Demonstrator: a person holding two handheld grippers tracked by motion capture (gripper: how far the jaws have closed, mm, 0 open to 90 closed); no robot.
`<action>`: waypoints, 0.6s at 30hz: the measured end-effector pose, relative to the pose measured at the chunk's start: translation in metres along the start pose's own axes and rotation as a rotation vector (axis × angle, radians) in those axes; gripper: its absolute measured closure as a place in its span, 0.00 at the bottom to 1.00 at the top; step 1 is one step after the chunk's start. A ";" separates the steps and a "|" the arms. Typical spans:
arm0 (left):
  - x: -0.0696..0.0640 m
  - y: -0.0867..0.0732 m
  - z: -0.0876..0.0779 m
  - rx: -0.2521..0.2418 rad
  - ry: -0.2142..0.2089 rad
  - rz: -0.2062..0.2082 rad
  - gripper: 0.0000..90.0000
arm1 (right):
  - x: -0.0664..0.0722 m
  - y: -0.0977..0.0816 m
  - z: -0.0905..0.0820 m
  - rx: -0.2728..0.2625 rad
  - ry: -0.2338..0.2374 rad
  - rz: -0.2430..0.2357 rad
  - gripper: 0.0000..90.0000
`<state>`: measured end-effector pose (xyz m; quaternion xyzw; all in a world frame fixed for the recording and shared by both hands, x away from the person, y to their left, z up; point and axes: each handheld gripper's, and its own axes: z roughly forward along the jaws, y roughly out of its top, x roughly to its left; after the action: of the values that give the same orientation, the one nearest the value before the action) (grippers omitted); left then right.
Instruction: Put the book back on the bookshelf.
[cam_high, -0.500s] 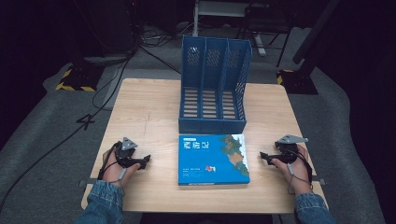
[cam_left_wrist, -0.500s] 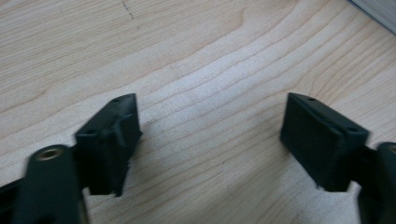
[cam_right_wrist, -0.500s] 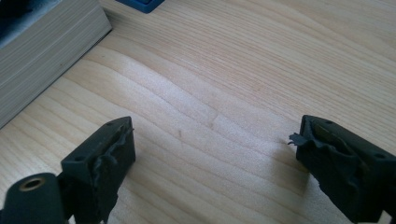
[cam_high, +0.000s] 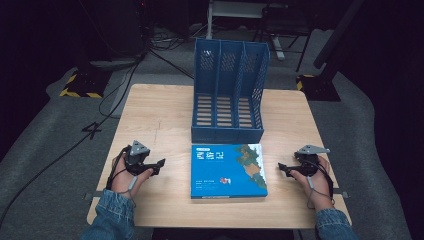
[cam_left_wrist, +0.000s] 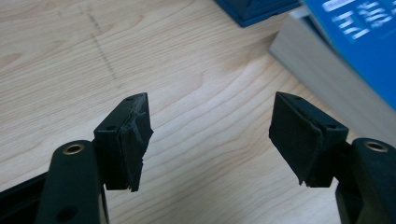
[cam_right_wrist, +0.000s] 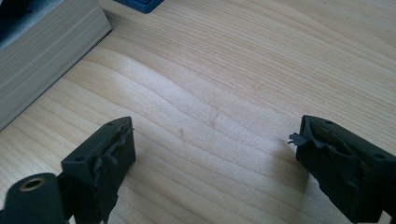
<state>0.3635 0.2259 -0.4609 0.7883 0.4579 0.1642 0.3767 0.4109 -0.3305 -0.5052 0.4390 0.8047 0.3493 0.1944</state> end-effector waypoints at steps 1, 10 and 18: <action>-0.009 0.005 -0.002 -0.021 -0.038 0.003 0.33 | 0.000 0.000 0.000 0.000 -0.001 0.001 0.13; -0.044 0.019 -0.001 -0.054 -0.191 0.049 0.32 | 0.001 0.000 0.000 0.001 -0.001 0.001 0.13; -0.074 0.023 0.008 -0.023 -0.285 0.133 0.25 | 0.002 0.000 -0.001 0.000 -0.002 0.002 0.13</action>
<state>0.3430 0.1534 -0.4429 0.8277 0.3447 0.0806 0.4353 0.4090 -0.3289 -0.5052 0.4401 0.8042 0.3489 0.1947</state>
